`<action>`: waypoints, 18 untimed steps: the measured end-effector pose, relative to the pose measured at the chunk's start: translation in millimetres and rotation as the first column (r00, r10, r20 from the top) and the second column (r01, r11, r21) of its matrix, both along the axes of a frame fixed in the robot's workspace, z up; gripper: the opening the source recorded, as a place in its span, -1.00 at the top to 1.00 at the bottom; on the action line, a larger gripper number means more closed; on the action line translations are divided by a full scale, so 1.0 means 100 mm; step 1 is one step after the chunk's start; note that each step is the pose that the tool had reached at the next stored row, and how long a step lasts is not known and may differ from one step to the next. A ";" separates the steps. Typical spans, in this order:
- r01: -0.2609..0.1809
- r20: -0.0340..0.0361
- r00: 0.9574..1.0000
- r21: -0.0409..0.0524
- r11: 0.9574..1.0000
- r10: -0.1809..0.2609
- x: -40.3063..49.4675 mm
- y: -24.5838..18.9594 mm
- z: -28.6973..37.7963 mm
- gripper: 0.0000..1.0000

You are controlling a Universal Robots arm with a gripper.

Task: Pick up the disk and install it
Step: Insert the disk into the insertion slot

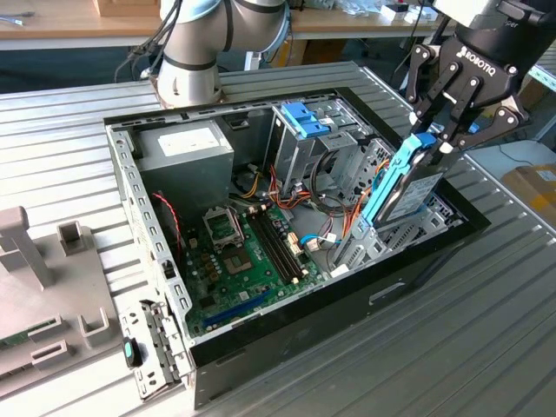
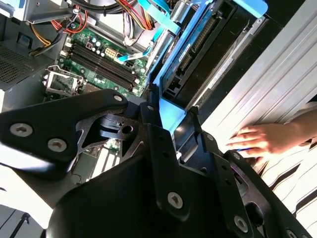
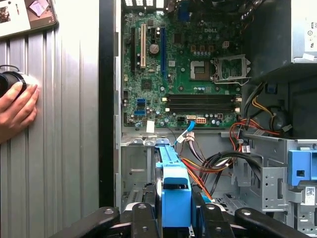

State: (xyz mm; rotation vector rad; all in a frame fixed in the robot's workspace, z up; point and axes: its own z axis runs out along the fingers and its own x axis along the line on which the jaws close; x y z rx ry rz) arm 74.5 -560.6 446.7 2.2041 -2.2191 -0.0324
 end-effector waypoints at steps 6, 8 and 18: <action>0.000 0.000 1.000 0.000 1.000 0.000 0.000 0.000 0.131 0.27; 0.000 0.000 1.000 0.001 1.000 0.000 -0.002 0.003 0.225 0.27; 0.000 0.000 1.000 0.002 1.000 0.000 -0.004 0.007 0.516 0.27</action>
